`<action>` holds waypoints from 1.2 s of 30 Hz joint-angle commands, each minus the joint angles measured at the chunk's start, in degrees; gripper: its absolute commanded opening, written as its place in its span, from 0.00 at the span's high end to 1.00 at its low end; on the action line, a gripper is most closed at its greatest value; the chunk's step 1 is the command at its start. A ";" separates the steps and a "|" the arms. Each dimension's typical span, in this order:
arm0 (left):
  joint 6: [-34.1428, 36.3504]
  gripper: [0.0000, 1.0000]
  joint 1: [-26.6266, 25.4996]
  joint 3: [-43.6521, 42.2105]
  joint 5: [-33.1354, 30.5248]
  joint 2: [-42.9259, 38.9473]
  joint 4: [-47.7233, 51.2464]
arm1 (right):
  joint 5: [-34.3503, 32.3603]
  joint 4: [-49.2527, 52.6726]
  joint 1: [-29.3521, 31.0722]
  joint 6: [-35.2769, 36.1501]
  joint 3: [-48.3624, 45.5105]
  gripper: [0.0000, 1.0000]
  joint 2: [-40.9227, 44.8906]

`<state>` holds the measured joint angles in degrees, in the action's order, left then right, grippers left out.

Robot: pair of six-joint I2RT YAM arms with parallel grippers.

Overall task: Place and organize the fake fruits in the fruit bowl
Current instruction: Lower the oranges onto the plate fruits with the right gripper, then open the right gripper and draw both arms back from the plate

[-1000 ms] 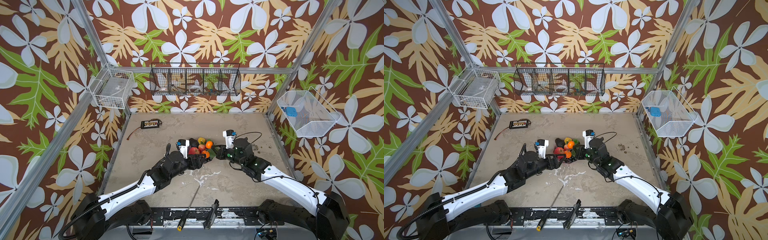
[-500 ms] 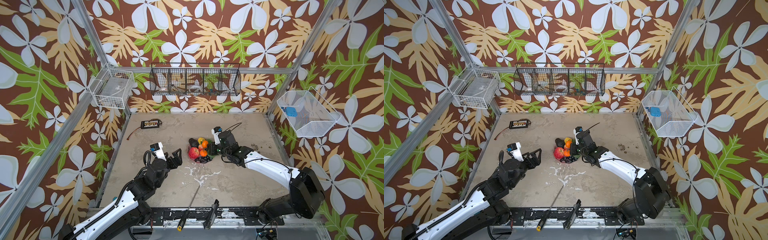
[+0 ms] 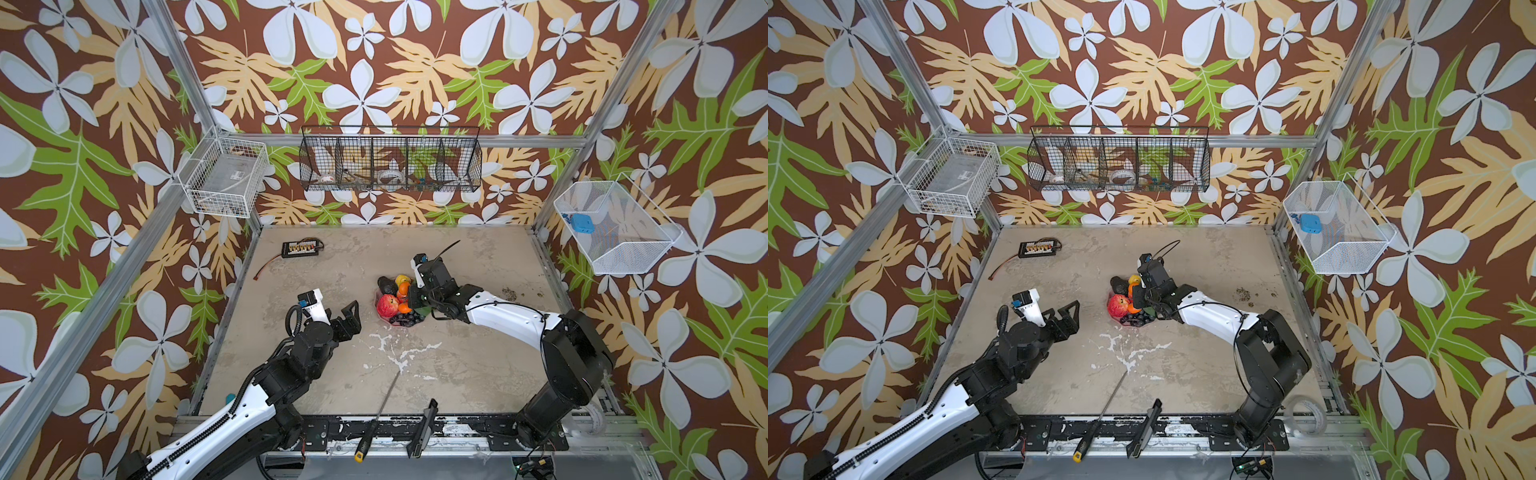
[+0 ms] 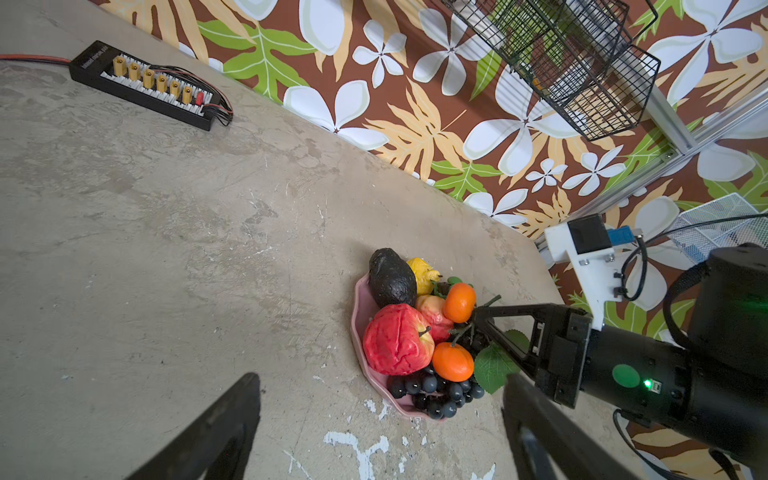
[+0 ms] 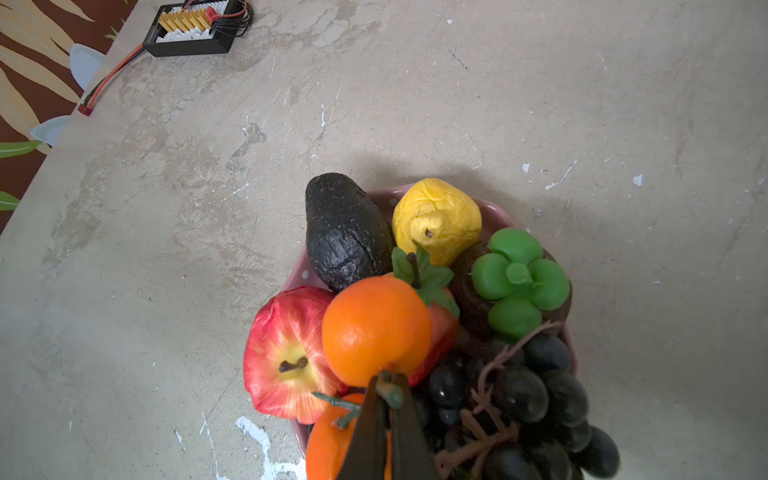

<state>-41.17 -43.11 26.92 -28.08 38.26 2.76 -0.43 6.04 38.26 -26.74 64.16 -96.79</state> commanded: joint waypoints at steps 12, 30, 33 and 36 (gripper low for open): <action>1.35 0.08 0.18 -0.11 -1.81 -0.21 0.49 | -1.44 0.97 0.51 1.24 1.05 0.79 0.14; 1.88 0.07 2.65 2.92 -3.97 6.35 -0.75 | 0.59 4.04 0.59 4.07 0.07 0.62 12.29; 1.19 0.07 2.96 4.66 -7.57 8.77 -2.57 | -4.02 4.71 0.59 7.30 -1.64 0.61 18.64; 2.13 0.05 2.95 5.31 -13.09 11.61 -6.19 | -14.14 2.09 0.49 11.36 -6.42 0.57 26.39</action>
<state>-39.99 -40.29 31.48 -34.81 48.49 0.34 -4.86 9.13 38.87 -20.08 60.01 -74.43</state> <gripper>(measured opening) 0.942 0.421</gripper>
